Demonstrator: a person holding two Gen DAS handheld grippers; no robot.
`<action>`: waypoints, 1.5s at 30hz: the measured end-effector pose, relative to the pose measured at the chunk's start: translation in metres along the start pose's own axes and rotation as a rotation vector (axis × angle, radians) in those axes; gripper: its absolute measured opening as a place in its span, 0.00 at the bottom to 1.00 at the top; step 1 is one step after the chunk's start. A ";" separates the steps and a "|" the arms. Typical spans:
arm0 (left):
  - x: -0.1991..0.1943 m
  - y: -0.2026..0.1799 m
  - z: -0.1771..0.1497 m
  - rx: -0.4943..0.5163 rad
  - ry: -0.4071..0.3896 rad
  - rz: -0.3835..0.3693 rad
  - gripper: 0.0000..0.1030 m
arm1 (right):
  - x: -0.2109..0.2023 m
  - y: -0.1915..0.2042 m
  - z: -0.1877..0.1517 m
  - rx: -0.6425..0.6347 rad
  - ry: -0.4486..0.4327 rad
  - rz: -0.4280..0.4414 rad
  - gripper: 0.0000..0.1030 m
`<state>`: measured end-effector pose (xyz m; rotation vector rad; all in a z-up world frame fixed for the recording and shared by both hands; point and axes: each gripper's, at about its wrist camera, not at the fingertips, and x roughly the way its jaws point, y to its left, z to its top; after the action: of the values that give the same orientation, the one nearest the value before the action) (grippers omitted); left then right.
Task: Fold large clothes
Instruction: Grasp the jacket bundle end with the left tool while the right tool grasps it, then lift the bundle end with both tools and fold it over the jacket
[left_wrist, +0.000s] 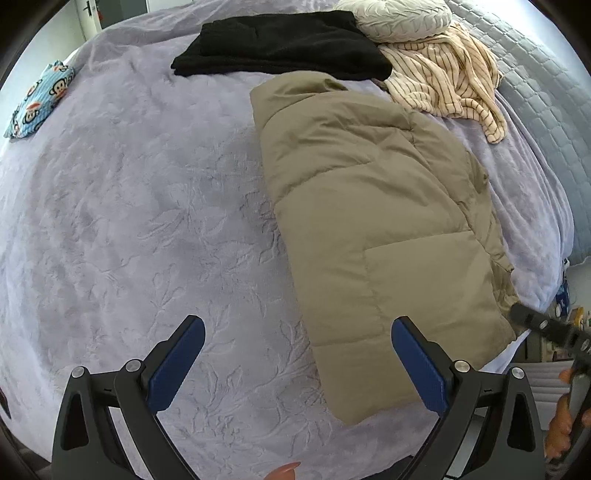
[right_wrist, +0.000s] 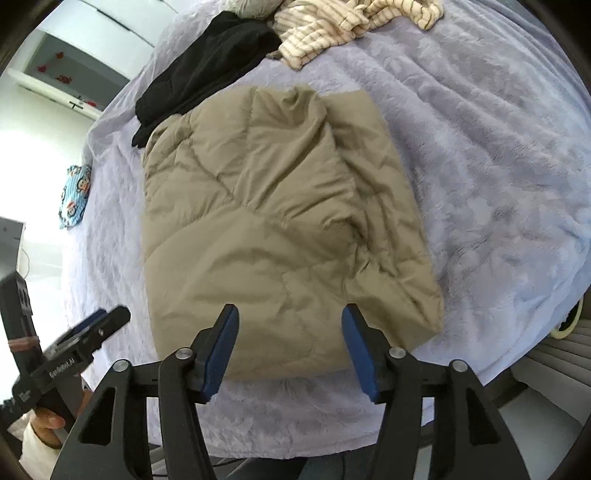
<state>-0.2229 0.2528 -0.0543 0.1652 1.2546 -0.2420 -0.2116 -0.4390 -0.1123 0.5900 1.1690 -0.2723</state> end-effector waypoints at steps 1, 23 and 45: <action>0.002 0.000 0.001 -0.001 0.003 0.002 0.98 | -0.004 -0.003 0.004 0.000 -0.015 -0.004 0.75; 0.038 0.010 0.037 -0.150 0.070 -0.103 0.98 | 0.055 -0.051 0.100 -0.086 0.143 0.082 0.84; 0.156 0.026 0.069 -0.371 0.229 -0.649 0.99 | 0.184 -0.081 0.144 0.067 0.437 0.446 1.00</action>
<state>-0.1076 0.2459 -0.1823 -0.5576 1.5313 -0.5517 -0.0687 -0.5686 -0.2675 0.9817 1.4094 0.2110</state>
